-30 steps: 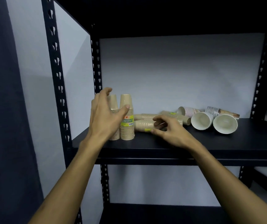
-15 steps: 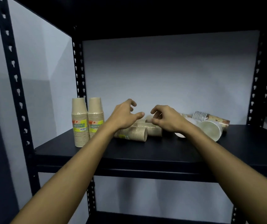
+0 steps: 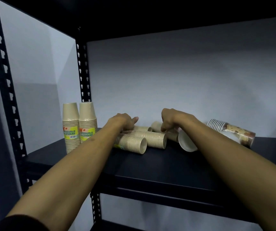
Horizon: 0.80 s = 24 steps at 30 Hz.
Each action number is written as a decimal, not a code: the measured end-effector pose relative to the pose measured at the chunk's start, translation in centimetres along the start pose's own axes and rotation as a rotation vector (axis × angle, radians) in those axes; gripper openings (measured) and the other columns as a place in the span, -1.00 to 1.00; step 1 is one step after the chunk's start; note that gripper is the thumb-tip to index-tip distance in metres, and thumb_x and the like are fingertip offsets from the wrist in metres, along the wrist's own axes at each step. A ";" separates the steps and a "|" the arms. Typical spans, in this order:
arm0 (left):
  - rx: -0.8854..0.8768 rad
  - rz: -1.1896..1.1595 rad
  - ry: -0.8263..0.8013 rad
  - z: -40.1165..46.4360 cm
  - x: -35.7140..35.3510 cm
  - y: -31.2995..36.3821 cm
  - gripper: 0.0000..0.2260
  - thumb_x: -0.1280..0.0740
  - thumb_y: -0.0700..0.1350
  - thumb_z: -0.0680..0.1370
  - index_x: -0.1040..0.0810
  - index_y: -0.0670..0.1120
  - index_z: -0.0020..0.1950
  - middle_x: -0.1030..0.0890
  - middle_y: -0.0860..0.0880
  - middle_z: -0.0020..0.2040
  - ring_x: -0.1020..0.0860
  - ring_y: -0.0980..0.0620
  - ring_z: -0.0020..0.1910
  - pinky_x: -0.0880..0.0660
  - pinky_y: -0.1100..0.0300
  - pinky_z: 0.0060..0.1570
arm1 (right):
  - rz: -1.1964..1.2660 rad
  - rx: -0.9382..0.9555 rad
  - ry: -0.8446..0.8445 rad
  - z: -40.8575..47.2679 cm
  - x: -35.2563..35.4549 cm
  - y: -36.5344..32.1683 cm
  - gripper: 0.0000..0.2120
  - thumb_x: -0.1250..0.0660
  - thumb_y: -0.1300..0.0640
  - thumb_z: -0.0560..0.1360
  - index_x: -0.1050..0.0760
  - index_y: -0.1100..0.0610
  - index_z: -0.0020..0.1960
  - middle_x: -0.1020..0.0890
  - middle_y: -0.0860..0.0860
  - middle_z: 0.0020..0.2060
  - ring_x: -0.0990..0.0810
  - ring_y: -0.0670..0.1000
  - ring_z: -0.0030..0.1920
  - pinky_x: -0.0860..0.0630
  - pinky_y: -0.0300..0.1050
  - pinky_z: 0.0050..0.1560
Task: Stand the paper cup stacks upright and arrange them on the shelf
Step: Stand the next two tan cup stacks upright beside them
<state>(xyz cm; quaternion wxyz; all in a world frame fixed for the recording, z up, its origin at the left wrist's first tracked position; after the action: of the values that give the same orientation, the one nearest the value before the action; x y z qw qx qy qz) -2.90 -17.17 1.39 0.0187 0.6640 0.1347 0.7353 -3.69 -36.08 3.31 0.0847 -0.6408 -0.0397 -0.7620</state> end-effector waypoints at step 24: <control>-0.101 -0.937 -0.027 2.9 -0.2 0.4 -0.31 -0.54 -0.12 0.44 -0.29 -0.28 0.43 -0.60 -0.23 0.10 -0.69 -0.19 -0.12 -0.66 -0.03 -0.20 | 0.192 0.038 0.059 1.7 -1.0 1.8 -0.42 -0.55 -0.03 0.30 -0.45 0.06 0.25 -0.55 0.04 0.10 -0.57 0.11 0.06 -0.57 0.01 0.10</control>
<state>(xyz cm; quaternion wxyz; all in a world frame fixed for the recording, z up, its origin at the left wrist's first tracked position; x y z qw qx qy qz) 0.03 -17.07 1.56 0.3828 0.5394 0.3836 0.6445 -1.58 -37.52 2.50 0.1703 -0.6174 0.0099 -0.7680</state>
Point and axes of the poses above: each hand's wrist, its own z-axis towards the middle knuckle, its own x-axis out of the back of the hand, y = z × x, the point moved 3 cm from there along z, towards the middle knuckle
